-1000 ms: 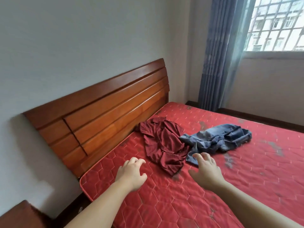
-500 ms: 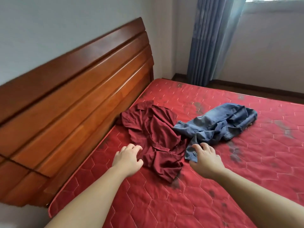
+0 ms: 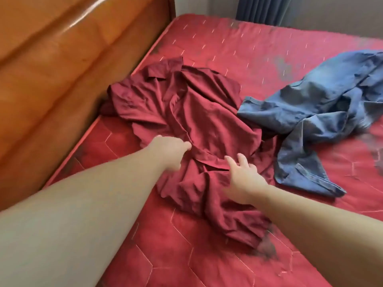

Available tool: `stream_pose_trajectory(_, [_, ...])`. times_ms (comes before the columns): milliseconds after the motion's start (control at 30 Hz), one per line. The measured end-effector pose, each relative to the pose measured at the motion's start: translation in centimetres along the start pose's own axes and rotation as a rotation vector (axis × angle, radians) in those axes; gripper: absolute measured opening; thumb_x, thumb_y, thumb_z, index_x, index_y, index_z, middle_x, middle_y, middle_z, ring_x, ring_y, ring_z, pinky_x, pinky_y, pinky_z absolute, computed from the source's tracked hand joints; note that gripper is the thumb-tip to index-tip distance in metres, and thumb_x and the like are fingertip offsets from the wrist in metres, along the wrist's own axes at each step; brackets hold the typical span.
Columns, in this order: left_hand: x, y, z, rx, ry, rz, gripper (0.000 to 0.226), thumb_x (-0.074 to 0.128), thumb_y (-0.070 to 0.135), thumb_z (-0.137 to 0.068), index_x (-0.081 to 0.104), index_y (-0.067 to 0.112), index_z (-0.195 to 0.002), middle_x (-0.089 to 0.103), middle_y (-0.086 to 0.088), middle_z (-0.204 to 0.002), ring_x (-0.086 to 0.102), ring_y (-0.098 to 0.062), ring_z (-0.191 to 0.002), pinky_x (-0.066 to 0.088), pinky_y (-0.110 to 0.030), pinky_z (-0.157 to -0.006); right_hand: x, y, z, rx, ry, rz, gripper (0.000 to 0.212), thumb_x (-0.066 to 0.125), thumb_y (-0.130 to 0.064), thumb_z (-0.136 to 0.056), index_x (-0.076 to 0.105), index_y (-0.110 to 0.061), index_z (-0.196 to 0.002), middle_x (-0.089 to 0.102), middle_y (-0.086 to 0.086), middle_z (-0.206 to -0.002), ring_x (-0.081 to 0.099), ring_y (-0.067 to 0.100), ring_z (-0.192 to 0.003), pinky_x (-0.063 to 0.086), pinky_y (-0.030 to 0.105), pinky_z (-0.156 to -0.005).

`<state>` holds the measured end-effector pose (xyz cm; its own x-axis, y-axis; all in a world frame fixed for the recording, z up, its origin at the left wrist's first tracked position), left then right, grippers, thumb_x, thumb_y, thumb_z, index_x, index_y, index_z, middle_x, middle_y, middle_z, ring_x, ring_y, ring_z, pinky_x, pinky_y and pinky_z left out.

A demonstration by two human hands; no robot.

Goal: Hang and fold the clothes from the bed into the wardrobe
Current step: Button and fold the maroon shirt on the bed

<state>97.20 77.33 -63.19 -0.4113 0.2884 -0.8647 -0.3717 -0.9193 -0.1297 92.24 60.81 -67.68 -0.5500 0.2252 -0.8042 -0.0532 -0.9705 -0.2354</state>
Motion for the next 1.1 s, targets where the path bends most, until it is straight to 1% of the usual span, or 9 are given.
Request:
stream_pose_trajectory(67, [1.2,0.2,-3.2,0.031,0.034,-0.011,0.068,0.059,0.024,-0.084,0.031,0.031,-0.145,0.044,0.005,-0.144,0.045,-0.02,-0.132,0.037,-0.044,-0.101,2.2,-0.5,-3.3,0.035,0.007,-0.07,0.094,0.064,-0.048,-0.083,0.004,-0.032,-0.153,-0.002,0.005,-0.16,0.014,0.04,-0.143,0.031,0.053,-0.109])
stream_pose_trajectory(200, [5.3,0.7,-6.6,0.016,-0.062,-0.037,0.09,0.073,0.034,-0.071,0.025,0.035,-0.147,0.04,0.005,-0.145,0.044,-0.025,-0.131,0.039,-0.043,-0.096,4.6,0.9,-7.2,0.182,0.055,-0.058,0.094,0.051,-0.068,-0.083,0.001,-0.031,-0.153,0.0,0.007,-0.16,0.004,0.04,-0.145,0.022,0.058,-0.113])
stream_pose_trajectory(300, [5.5,0.4,-7.0,-0.023,0.039,-0.024,0.074,0.072,0.043,-0.071,0.039,0.029,-0.136,0.05,-0.002,-0.132,0.045,-0.029,-0.122,0.037,-0.042,-0.093,3.8,2.0,-7.1,0.159,0.159,-0.02,0.085,0.054,-0.066,-0.083,0.017,-0.025,-0.148,0.01,0.009,-0.156,0.011,0.038,-0.143,0.032,0.057,-0.107])
stream_pose_trajectory(400, [5.8,0.9,-5.1,-0.021,0.104,-0.031,0.042,0.064,0.038,-0.081,0.051,0.024,-0.118,0.062,-0.006,-0.118,0.051,-0.029,-0.115,0.036,-0.039,-0.09,2.6,3.0,-5.2,0.103,0.294,-0.128,0.055,0.062,-0.05,-0.086,0.044,-0.012,-0.122,0.028,0.012,-0.144,0.025,0.033,-0.137,0.043,0.05,-0.096])
stream_pose_trajectory(633, [9.6,4.1,1.5,0.084,0.008,-0.203,0.026,0.055,0.035,-0.086,0.059,0.027,-0.111,0.063,0.001,-0.114,0.05,-0.022,-0.114,0.033,-0.037,-0.091,5.9,4.0,1.0,0.046,0.275,-0.086,0.033,0.057,-0.037,-0.09,0.057,-0.008,-0.105,0.035,0.011,-0.135,0.035,0.03,-0.131,0.049,0.046,-0.087])
stream_pose_trajectory(800, [10.9,7.9,6.2,0.198,-0.203,-0.236,0.029,0.054,0.027,-0.087,0.058,0.024,-0.116,0.06,-0.004,-0.121,0.057,-0.026,-0.113,0.044,-0.035,-0.088,7.3,6.7,6.4,-0.03,0.144,0.024,0.03,0.06,-0.04,-0.081,0.063,-0.016,-0.098,0.048,0.0,-0.122,0.059,0.028,-0.108,0.051,0.04,-0.084])
stream_pose_trajectory(967, [8.4,12.5,10.7,0.225,-0.227,-0.33,0.027,0.055,0.032,-0.084,0.061,0.026,-0.11,0.063,-0.003,-0.118,0.058,-0.024,-0.113,0.037,-0.04,-0.102,8.5,12.6,13.4,0.004,-0.02,0.075,0.054,0.055,-0.074,-0.075,0.051,-0.02,-0.071,0.056,-0.006,-0.084,0.064,0.021,-0.087,0.048,0.032,-0.07])
stream_pose_trajectory(1033, [7.3,15.0,12.8,0.212,-0.255,-0.313,0.017,0.056,0.032,-0.082,0.059,0.028,-0.099,0.064,-0.002,-0.114,0.059,-0.023,-0.11,0.034,-0.041,-0.102,8.7,15.1,16.9,0.01,-0.135,-0.041,0.057,0.057,-0.074,-0.075,0.052,-0.018,-0.064,0.055,-0.007,-0.064,0.059,0.014,-0.064,0.042,0.024,-0.055])
stream_pose_trajectory(1100, [5.4,18.0,14.9,0.211,-0.254,-0.285,0.008,0.057,0.032,-0.082,0.054,0.029,-0.089,0.065,-0.001,-0.111,0.059,-0.023,-0.108,0.035,-0.038,-0.097,8.0,17.3,20.4,-0.006,-0.179,-0.08,0.055,0.056,-0.068,-0.081,0.055,-0.016,-0.065,0.056,-0.006,-0.063,0.054,0.014,-0.06,0.039,0.022,-0.052])
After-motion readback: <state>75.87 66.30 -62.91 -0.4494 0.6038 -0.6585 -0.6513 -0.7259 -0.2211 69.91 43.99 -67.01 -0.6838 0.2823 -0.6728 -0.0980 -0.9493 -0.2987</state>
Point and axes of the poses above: each hand's wrist, its own z-axis away from the middle knuckle, its own x-axis out of the palm, y = z × x, the point moved 10 cm from there along -z, towards the middle knuckle
